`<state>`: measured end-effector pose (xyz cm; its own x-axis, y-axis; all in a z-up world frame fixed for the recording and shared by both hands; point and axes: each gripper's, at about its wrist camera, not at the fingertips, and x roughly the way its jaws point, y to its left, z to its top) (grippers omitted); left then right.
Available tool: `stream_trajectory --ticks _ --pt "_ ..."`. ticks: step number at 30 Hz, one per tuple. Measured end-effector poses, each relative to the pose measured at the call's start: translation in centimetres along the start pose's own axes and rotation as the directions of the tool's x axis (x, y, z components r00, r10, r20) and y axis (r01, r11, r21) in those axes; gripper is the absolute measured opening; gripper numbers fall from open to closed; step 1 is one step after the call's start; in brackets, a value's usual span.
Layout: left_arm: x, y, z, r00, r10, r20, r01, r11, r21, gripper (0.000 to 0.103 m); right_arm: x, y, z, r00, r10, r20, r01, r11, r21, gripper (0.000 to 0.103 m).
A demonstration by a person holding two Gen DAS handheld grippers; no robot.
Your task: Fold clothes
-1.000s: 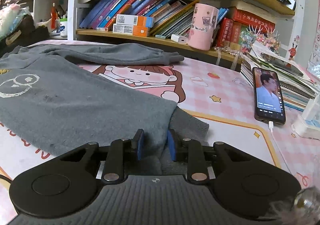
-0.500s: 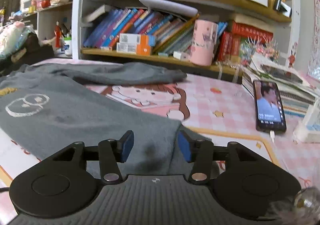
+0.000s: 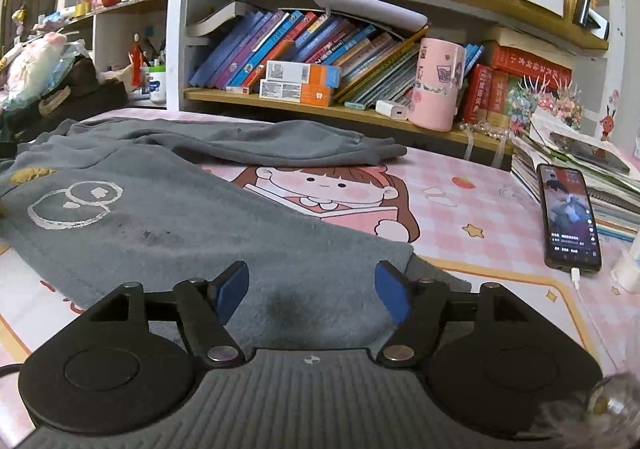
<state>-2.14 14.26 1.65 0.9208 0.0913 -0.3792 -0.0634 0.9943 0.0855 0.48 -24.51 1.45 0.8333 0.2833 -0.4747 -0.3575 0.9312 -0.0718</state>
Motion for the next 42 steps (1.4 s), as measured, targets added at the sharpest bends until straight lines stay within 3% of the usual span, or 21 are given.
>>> stream_trajectory --ticks 7,22,33,42 --pt "1.2 -0.9 0.7 0.997 -0.073 0.008 0.073 0.997 -0.007 0.098 0.7 0.3 0.3 1.0 0.0 -0.022 -0.001 1.0 -0.005 0.074" --pt "4.3 -4.3 3.0 0.982 -0.183 0.046 0.18 0.981 0.077 0.101 3.2 1.9 3.0 0.998 -0.016 0.053 0.018 0.999 -0.028 0.078" --pt "4.7 -7.5 3.0 0.976 -0.209 0.059 0.192 0.958 0.214 0.101 3.7 2.1 2.7 0.998 -0.035 0.044 0.036 0.999 -0.032 0.084" --pt "3.8 -8.2 4.5 0.957 -0.275 0.097 0.249 0.944 0.216 0.101 4.1 2.5 2.7 0.998 -0.065 0.022 0.066 0.996 -0.056 0.088"
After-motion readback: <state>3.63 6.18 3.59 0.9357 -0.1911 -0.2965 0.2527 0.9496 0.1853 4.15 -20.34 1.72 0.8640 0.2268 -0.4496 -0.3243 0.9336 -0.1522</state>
